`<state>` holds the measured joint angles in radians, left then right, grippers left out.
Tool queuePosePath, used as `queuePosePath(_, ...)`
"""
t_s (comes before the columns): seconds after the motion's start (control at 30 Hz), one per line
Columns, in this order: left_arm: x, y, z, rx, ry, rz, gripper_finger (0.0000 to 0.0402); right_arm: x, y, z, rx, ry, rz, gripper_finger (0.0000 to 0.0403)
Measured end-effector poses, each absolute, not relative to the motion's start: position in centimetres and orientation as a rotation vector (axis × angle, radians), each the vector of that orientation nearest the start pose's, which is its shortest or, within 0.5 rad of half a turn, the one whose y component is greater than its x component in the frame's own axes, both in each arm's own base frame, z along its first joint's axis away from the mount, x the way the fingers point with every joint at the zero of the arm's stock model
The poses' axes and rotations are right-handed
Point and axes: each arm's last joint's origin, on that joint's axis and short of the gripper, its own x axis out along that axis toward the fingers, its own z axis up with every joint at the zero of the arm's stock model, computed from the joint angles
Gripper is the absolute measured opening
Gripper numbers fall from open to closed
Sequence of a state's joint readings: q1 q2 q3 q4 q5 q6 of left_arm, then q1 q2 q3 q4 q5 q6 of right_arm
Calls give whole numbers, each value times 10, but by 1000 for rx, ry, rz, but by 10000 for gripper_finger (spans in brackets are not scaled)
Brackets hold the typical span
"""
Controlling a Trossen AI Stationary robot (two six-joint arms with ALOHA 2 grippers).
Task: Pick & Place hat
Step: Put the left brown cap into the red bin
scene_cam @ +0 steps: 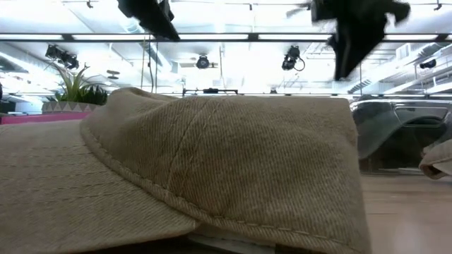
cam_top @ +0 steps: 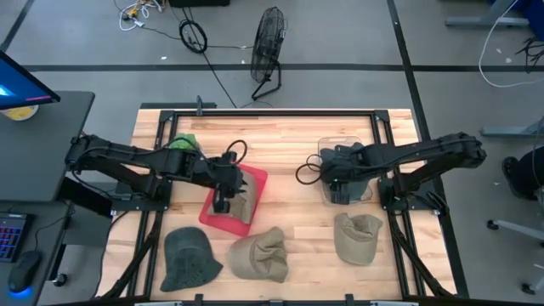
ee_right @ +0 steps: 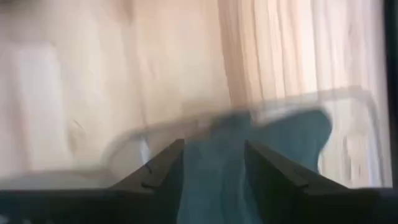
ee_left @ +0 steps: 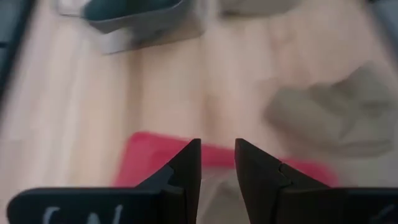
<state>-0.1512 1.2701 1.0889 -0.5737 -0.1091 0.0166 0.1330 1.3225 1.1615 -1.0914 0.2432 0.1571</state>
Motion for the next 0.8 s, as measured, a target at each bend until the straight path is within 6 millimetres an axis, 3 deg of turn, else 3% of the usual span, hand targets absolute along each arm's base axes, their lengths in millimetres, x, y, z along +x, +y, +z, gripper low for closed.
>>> queuePosePath(0.2,262,-58,306,-40,723,-186,101,255,49,300,-143,956,-39,177)
queuePosePath(0.43,270,-90,294,-58,744,-261,101,280,86,271,-169,694,276,176)
queuePosePath(0.63,295,-132,262,-25,728,-359,101,292,110,240,-191,721,354,176)
queuePosePath(0.8,304,-155,238,-73,774,-373,114,292,119,234,-199,737,373,176)
